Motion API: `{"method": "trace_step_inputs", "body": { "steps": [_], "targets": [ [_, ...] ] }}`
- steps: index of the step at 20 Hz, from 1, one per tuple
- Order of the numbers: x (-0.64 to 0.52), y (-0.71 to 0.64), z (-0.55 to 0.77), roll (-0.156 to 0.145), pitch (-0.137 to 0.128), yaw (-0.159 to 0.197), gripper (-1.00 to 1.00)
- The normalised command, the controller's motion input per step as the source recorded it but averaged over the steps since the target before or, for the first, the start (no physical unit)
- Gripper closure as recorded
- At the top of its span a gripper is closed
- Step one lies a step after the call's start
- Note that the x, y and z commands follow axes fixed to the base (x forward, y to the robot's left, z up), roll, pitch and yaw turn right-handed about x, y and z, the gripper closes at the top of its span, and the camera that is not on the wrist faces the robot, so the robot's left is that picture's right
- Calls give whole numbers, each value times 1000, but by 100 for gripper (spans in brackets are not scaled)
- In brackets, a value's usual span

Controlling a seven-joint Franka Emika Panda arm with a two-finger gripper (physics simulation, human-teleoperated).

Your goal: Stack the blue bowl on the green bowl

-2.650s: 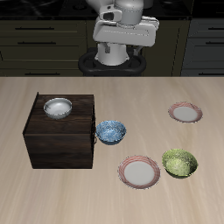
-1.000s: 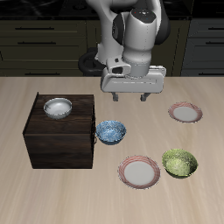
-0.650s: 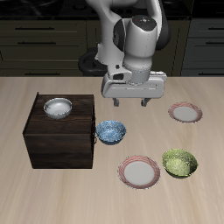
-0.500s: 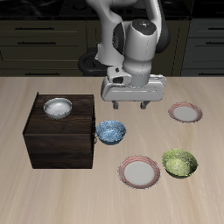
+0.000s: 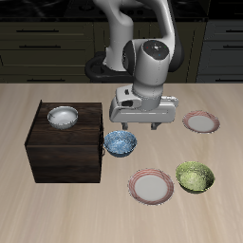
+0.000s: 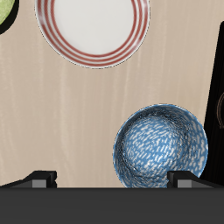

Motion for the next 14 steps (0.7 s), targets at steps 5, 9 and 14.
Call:
{"method": "trace_step_inputs", "body": {
  "steps": [5, 9, 14],
  "targets": [
    [8, 26, -213, 6, 36, -8, -100],
    [-19, 13, -62, -1, 11, -5, -100],
    [12, -48, -145, -13, 28, -14, -100]
  ]
}}
